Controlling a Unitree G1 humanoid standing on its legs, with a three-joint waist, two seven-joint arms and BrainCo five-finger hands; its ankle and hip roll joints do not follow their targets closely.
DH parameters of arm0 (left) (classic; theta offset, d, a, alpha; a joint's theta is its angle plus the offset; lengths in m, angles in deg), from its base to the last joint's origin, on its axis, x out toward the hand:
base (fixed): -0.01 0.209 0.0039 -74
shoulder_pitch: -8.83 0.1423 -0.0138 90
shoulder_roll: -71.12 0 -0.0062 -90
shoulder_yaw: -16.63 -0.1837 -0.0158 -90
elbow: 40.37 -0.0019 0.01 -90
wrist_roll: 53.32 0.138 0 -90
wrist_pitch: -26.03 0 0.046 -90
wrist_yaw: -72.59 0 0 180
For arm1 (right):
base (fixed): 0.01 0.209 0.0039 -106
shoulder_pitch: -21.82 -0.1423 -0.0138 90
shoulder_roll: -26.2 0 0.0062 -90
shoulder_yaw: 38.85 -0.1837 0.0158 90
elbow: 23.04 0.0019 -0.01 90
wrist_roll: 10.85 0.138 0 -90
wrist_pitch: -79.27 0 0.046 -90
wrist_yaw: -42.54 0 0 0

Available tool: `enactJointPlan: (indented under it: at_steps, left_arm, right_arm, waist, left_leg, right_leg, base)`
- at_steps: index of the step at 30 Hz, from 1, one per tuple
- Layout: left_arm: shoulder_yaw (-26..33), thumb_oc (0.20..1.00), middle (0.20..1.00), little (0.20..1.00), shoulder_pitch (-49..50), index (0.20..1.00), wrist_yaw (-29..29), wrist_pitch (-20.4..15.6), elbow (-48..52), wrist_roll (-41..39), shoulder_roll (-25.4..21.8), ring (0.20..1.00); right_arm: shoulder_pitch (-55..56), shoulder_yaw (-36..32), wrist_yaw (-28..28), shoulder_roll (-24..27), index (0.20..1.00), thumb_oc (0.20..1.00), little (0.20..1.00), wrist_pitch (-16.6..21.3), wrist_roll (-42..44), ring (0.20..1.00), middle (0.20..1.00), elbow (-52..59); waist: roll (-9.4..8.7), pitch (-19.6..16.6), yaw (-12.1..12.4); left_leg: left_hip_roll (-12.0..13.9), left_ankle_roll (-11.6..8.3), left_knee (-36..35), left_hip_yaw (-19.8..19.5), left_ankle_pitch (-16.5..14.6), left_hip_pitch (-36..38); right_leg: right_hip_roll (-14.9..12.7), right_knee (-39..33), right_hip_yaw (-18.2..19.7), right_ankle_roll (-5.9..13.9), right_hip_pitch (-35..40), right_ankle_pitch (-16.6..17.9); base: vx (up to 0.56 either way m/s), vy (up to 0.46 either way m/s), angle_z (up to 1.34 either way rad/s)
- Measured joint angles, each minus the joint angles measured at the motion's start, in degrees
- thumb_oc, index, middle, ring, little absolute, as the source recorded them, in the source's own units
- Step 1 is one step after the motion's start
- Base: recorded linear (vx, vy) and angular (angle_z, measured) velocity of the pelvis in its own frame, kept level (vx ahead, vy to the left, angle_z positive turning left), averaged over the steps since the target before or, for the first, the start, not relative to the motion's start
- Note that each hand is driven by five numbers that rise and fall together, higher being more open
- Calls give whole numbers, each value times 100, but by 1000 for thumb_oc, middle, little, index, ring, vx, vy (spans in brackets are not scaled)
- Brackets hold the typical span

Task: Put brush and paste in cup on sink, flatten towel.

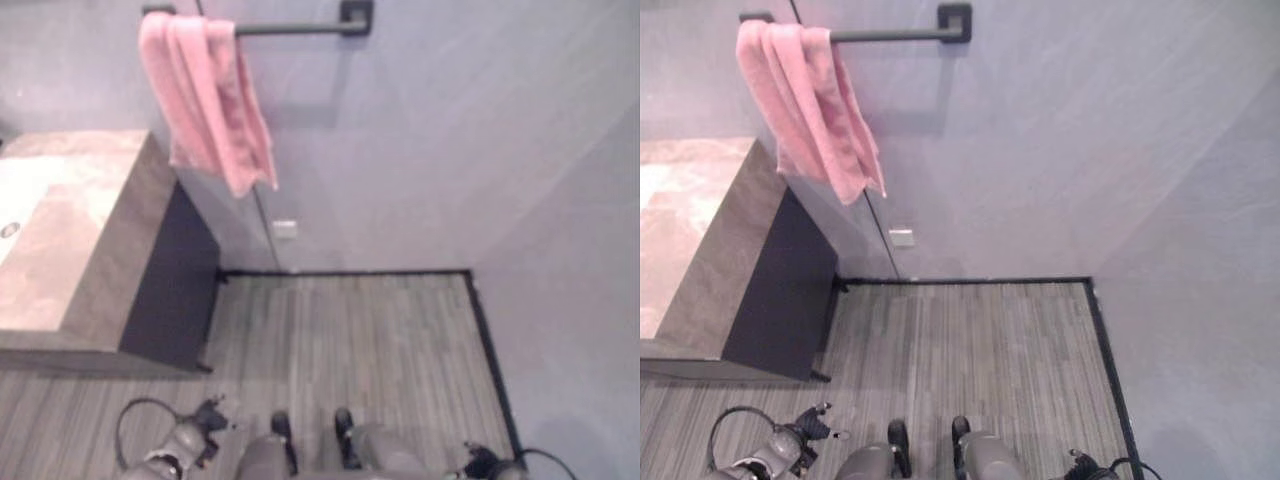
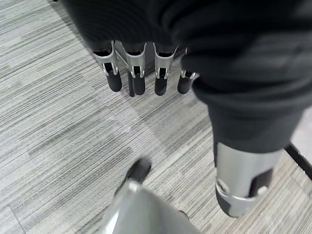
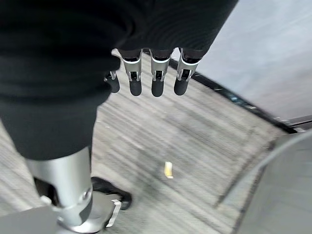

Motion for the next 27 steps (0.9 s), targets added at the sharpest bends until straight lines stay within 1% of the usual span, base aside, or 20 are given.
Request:
enactJointPlan:
  at_steps: [2,3,5,6,7,8,9,10,11,12,14,15,16,18,19,21,23,24,26,27]
  left_arm:
    - [6,1000,1000,1000,163,1000,-7,9,-32,-2,2,1000]
    - [17,1000,1000,1000,208,1000,-11,6,-33,-8,15,1000]
    - [132,1000,1000,1000,330,1000,-57,-20,33,-19,18,1000]
    - [238,1000,1000,1000,376,1000,-55,-27,-27,-23,42,1000]
    - [239,1000,1000,1000,378,1000,-53,-7,-78,-23,78,1000]
    - [241,1000,1000,1000,452,1000,-50,-5,-82,-32,121,1000]
    - [270,1000,1000,1000,459,1000,-53,-11,-65,-96,165,1000]
    - [445,1000,1000,1000,492,1000,-60,-14,-44,-243,220,1000]
    - [596,1000,1000,1000,580,1000,-76,-26,105,-473,233,1000]
    - [616,1000,1000,1000,491,1000,-120,-41,142,-525,193,1000]
    - [521,1000,1000,1000,422,1000,-152,-30,142,-524,168,1000]
    - [387,1000,1000,1000,434,1000,-153,-35,147,-520,141,1000]
    - [387,1000,1000,1000,435,1000,-151,-35,148,-520,132,1000]
    - [381,1000,1000,1000,452,1000,-151,-22,148,-519,110,1000]
    - [378,1000,1000,1000,439,1000,-151,-33,156,-516,39,1000]
    - [268,1000,1000,1000,407,1000,-154,-31,161,-452,-8,1000]
    - [173,1000,1000,1000,396,1000,-151,-32,162,-406,-16,1000]
    - [164,1000,1000,1000,455,1000,-150,-33,166,-393,-4,1000]
    - [162,1000,1000,1000,445,1000,-149,-32,271,-392,-14,1000]
    - [122,1000,1000,1000,385,1000,-145,-25,325,-340,-8,1000]
  right_arm:
    - [0,-4,-7,1,1000,1000,1000,-2,0,1000,1000,-9]
    - [27,-13,-16,5,1000,1000,1000,-2,0,1000,1000,-10]
    - [64,-179,-24,5,1000,1000,1000,11,0,1000,1000,4]
    - [-96,-170,-29,3,1000,1000,1000,-26,0,1000,1000,18]
    - [-154,-152,-29,13,1000,1000,1000,-34,0,1000,1000,24]
    - [-132,-159,-33,39,1000,1000,1000,-33,3,1000,1000,57]
    - [-151,-184,-43,33,1000,1000,1000,-23,23,1000,1000,163]
    - [-148,-208,-42,-42,1000,1000,1000,-20,53,1000,1000,222]
    - [-89,-125,-62,-202,1000,1000,1000,-1,166,1000,1000,446]
    - [-247,290,-68,-372,1000,1000,1000,51,202,1000,1000,526]
    - [-323,477,-47,-433,1000,1000,1000,69,195,1000,1000,672]
    - [-439,463,-49,-429,1000,1000,1000,142,193,1000,1000,862]
    - [-508,459,-51,-425,1000,1000,1000,141,193,1000,1000,861]
    - [-566,437,-91,-410,1000,1000,1000,151,195,1000,1000,885]
    - [-569,448,-98,-410,1000,1000,1000,163,191,1000,1000,909]
    - [-560,436,-101,-385,1000,1000,1000,162,138,1000,1000,912]
    - [-563,434,-100,-363,1000,1000,1000,159,25,1000,1000,856]
    - [-541,437,-104,-350,1000,1000,1000,146,-11,1000,1000,839]
    - [-536,460,-102,-347,1000,1000,1000,108,-20,1000,1000,838]
    - [-502,468,-96,-334,1000,1000,1000,83,-18,1000,1000,892]
  waist:
    - [54,31,58]
    - [72,38,50]
    - [107,25,185]
    - [143,17,309]
    - [177,-16,359]
    - [237,-56,377]
    - [257,-84,367]
    - [135,-172,397]
    - [-63,-294,449]
    - [-173,-343,543]
    - [-232,-375,589]
    - [-238,-385,608]
    - [-241,-387,605]
    - [-250,-426,601]
    - [-252,-454,606]
    - [-254,-475,599]
    - [-237,-500,598]
    - [-197,-551,586]
    - [-191,-602,565]
    - [-173,-606,506]
  left_leg:
    - [203,-136,-544,15,178,-23]
    - [251,-204,-592,70,247,-26]
    - [270,-182,-517,172,273,-25]
    - [151,-73,-438,-59,349,6]
    - [57,37,-417,-255,426,55]
    - [16,75,-449,-288,583,117]
    - [-59,168,-354,-243,822,110]
    - [-224,350,-257,-39,805,151]
    - [-485,626,-150,202,613,223]
    - [-589,738,-24,279,390,193]
    - [-652,810,-10,318,308,212]
    - [-697,889,-1,368,239,255]
    - [-726,913,11,371,167,293]
    - [-760,927,14,406,159,344]
    - [-776,1003,62,406,108,341]
    - [-826,1017,53,430,52,394]
    - [-879,1032,29,474,10,480]
    - [-882,1033,-34,491,0,532]
    - [-928,1044,-78,531,-32,535]
    - [-1009,1103,-182,505,-134,598]
  right_leg:
    - [81,-170,91,-10,236,26]
    - [114,-244,114,-12,310,27]
    - [131,-238,272,3,260,15]
    - [131,-240,580,98,290,-41]
    - [112,-239,769,132,277,-63]
    - [87,-238,854,237,279,-101]
    - [1,-214,903,381,307,-208]
    - [-203,-127,1022,550,277,-340]
    - [-508,62,1040,788,262,-426]
    - [-664,51,898,1004,265,-348]
    - [-744,21,749,1181,271,-266]
    - [-809,20,766,1377,297,-202]
    - [-819,20,768,1431,329,-178]
    - [-884,28,764,1500,382,-184]
    - [-914,62,808,1562,394,-165]
    - [-952,200,777,1669,373,-192]
    - [-966,290,798,1688,371,-183]
    - [-972,397,793,1717,337,-213]
    - [-958,880,716,1721,47,-209]
    - [-860,1236,794,1783,-129,-196]
  base:
    - [347,250,-23]
    - [302,272,-37]
    - [266,245,-71]
    - [307,268,-111]
    - [293,268,-112]
    - [314,295,-73]
    - [240,241,-53]
    - [248,266,-47]
    - [268,320,-45]
    - [218,262,-34]
    - [102,123,-9]
    - [140,145,-5]
    - [134,143,-5]
    - [86,120,2]
    - [139,204,8]
    - [109,165,1]
    - [58,90,-14]
    - [60,121,-17]
    - [159,291,-16]
    - [225,343,-10]
